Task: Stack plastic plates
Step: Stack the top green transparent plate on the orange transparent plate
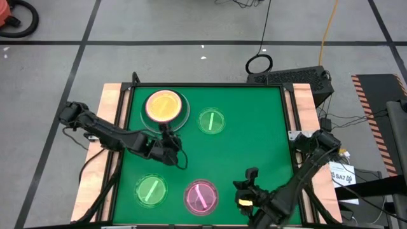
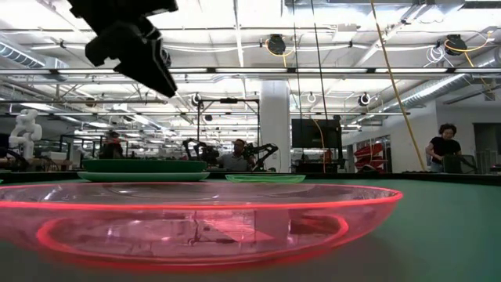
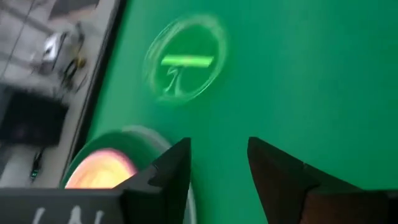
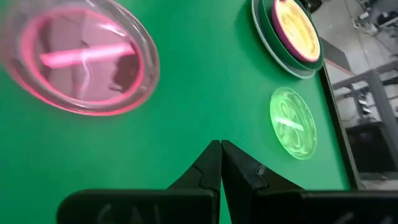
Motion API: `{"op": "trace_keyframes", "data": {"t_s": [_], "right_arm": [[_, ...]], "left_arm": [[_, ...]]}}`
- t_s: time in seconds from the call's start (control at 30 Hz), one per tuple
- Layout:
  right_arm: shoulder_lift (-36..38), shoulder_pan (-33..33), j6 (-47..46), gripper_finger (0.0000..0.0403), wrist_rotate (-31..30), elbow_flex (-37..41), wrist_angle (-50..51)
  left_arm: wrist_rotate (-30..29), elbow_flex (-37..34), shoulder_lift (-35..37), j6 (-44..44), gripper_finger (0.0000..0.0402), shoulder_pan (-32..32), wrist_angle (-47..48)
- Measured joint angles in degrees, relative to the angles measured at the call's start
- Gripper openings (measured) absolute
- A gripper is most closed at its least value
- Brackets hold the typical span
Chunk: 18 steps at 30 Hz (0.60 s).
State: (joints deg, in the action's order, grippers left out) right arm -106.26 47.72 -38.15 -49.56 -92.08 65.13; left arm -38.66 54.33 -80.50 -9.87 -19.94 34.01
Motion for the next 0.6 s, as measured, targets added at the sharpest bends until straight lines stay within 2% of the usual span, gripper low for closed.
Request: {"op": "trace_keyframes", "data": {"t_s": [0.13,0.27,0.6], "right_arm": [[0.0,-3.2,0.7,0.0004,0.1,3.9,-0.8],[0.0,-6.3,2.0,0.0004,1.5,6.1,-1.7],[0.0,-9.2,11.2,0.0004,5.0,9.5,-8.3]], "left_arm": [[1.3,0.1,-0.4,4.7,0.0166,-1.6,-6.7],[3.5,0.1,-1.2,5.5,0.0166,-1.4,-9.5],[4.7,0.0,-6.9,6.2,0.0166,-1.1,-11.6]]}}
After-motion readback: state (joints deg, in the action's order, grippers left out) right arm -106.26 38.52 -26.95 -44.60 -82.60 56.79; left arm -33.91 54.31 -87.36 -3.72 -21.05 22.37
